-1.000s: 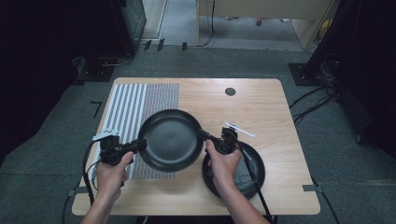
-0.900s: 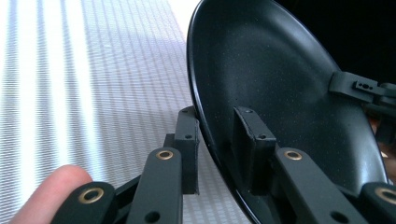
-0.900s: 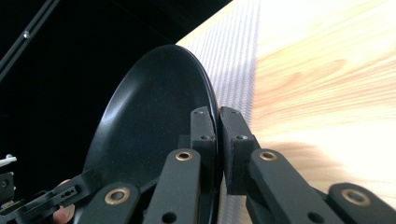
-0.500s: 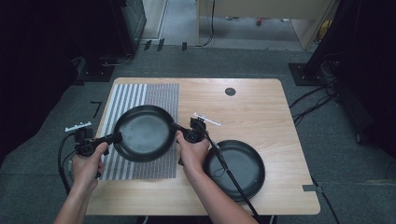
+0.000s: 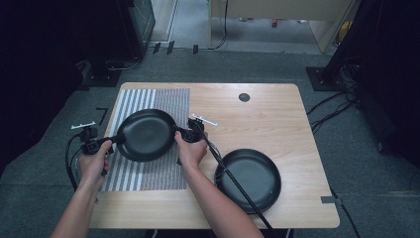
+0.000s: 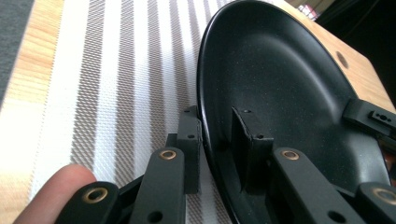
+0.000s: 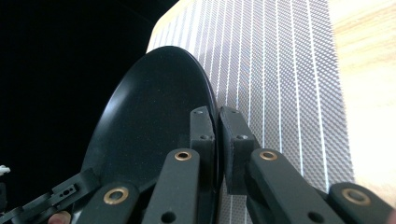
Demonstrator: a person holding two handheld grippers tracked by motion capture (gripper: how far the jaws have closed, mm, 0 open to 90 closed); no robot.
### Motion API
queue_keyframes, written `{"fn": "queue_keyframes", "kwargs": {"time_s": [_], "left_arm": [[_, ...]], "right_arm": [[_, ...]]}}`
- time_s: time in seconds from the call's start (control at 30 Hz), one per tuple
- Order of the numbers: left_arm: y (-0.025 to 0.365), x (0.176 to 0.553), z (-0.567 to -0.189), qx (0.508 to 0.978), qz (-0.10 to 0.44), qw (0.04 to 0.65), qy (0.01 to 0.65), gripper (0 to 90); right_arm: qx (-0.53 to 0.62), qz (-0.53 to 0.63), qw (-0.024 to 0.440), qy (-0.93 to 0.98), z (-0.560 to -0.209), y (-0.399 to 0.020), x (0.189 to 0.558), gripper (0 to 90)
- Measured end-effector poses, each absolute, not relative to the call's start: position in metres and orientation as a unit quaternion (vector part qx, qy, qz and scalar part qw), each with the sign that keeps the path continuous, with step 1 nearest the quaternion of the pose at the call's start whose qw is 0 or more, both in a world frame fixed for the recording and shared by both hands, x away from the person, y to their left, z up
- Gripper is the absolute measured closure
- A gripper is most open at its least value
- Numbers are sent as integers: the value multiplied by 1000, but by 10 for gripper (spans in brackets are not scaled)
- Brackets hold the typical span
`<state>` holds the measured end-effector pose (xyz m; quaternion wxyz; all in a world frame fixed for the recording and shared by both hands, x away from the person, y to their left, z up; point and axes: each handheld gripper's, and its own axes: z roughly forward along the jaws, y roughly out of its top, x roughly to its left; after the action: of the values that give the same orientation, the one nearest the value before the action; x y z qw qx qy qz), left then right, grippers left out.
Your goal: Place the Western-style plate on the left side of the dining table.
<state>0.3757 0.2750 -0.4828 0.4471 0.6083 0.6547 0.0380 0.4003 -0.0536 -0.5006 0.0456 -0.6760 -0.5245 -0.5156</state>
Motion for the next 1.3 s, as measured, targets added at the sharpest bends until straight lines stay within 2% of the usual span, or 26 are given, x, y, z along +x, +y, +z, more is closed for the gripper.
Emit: {"fn": "queue_keyframes", "kwargs": {"time_s": [0.4, 0.93, 0.97, 1.03, 1.07, 1.1, 1.13, 1.17, 1.2, 1.23, 1.3], "left_arm": [[280, 399, -500, 585, 33, 435, 684, 748], [279, 406, -507, 590, 38, 416, 690, 743], [279, 406, -507, 590, 38, 416, 690, 729], [279, 406, -507, 596, 35, 426, 680, 631], [276, 405, -505, 603, 55, 422, 675, 562], [276, 405, -505, 603, 55, 422, 675, 520], [275, 404, -502, 613, 74, 411, 670, 469], [275, 404, -502, 613, 74, 411, 670, 427], [275, 401, -500, 617, 85, 402, 671, 397], [275, 401, -500, 617, 85, 402, 671, 376], [275, 396, -496, 619, 102, 392, 672, 334]], "right_arm": [[-688, -502, 27, -524, -513, -40, 421, 847], [-685, -489, 10, -541, -526, -34, 427, 828], [-685, -489, 10, -541, -526, -34, 427, 828], [-682, -488, 9, -544, -525, -34, 427, 807], [-684, -488, 11, -542, -522, -34, 426, 723], [-684, -488, 11, -542, -522, -34, 426, 723], [-683, -486, -9, -546, -516, -34, 425, 643], [-683, -486, -9, -546, -516, -34, 425, 643], [-674, -485, -36, -556, -511, -37, 424, 592], [-674, -485, -36, -556, -511, -37, 424, 592], [-653, -493, -60, -572, -503, -46, 422, 519]]}}
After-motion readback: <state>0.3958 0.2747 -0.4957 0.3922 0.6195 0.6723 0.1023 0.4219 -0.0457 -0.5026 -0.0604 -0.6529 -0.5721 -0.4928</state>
